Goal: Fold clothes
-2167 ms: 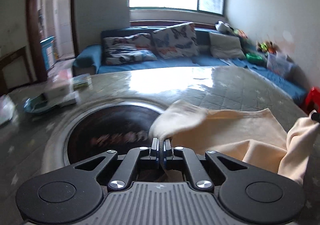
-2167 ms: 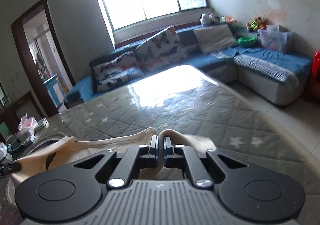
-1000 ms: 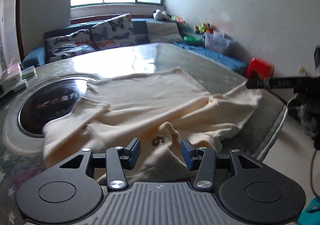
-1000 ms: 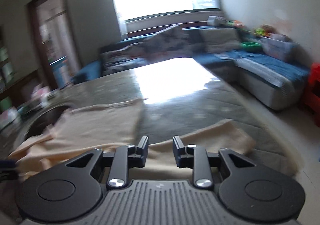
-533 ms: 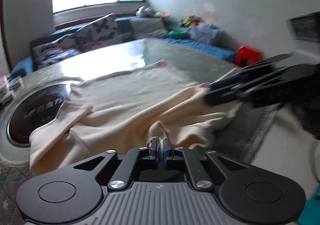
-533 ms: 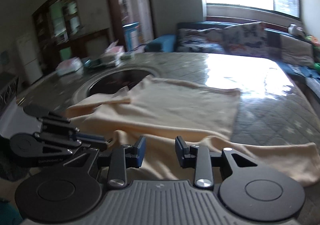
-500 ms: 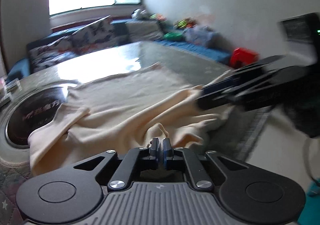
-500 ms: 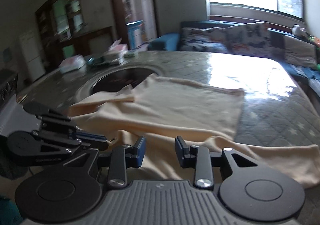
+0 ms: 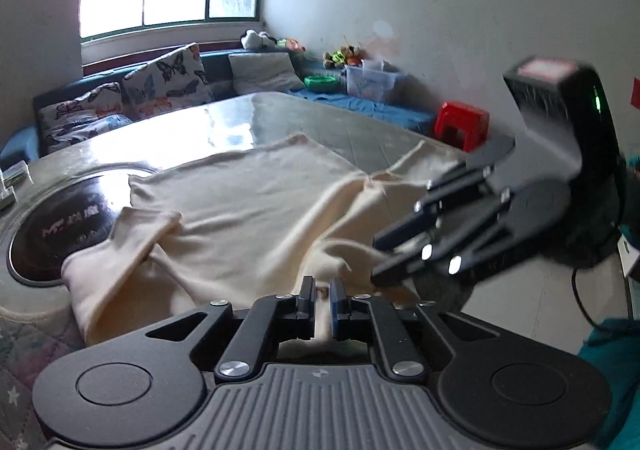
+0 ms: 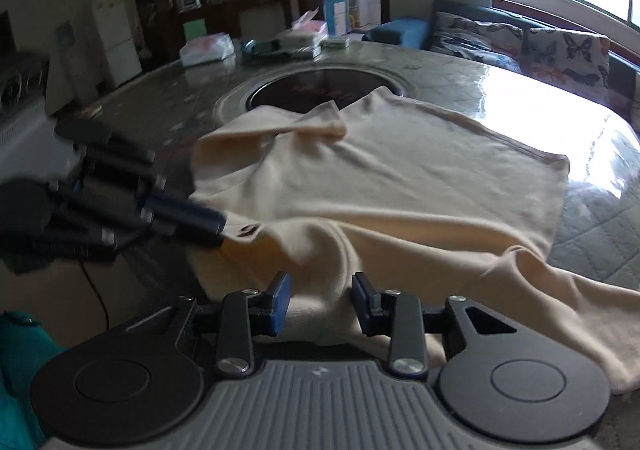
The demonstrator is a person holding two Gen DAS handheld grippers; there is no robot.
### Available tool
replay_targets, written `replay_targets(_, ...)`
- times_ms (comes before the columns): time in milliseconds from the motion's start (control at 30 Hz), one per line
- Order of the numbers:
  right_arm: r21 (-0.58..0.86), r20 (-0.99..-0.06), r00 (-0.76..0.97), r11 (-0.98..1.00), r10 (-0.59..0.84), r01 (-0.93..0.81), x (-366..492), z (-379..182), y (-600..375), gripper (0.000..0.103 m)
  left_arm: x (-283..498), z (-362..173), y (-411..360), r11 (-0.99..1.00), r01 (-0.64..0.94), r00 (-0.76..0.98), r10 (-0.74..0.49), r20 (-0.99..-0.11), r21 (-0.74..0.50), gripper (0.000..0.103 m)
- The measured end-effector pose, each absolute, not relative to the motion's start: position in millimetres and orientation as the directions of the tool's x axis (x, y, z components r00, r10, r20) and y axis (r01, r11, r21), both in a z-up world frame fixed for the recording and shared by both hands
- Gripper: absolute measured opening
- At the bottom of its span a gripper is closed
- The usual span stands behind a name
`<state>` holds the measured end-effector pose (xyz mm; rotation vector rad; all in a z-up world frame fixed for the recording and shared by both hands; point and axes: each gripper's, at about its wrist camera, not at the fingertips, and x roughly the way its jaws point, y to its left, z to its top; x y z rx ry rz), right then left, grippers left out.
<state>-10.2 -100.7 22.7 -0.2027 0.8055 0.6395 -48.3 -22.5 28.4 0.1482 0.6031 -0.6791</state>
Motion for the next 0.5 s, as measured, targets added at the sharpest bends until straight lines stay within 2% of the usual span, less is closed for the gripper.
replay_targets(100,0.031,-0.741,0.53,0.81,0.412,-0.586,-10,14,-95,0.032,-47,30,-19,0.786,0.614,0.629,-0.544,-0.556,-0.074,0.009)
replay_targets(200,0.035,-0.736,0.541,0.82,0.408,-0.571,-12,16,-97,0.008,-40,30,-17,0.799,0.596,0.639,-0.535,-0.553,-0.083,0.011)
replay_targets(333,0.069,-0.726,0.535,0.82,0.432,-0.568,-22,30,-109,0.007,-30,31,-17,0.813,0.572,0.646,-0.529,-0.551,-0.111,0.011)
replay_targets(433,0.082,-0.754,0.5,0.817,0.426,-0.571,-24,29,-113,0.007,-17,29,-25,0.811,0.572,0.637,-0.535,-0.555,-0.124,0.011)
replay_targets(500,0.086,-0.776,0.474,0.815,0.416,-0.573,-26,24,-116,0.013,-10,26,-35,0.8,0.589,0.626,-0.541,-0.563,-0.115,0.011)
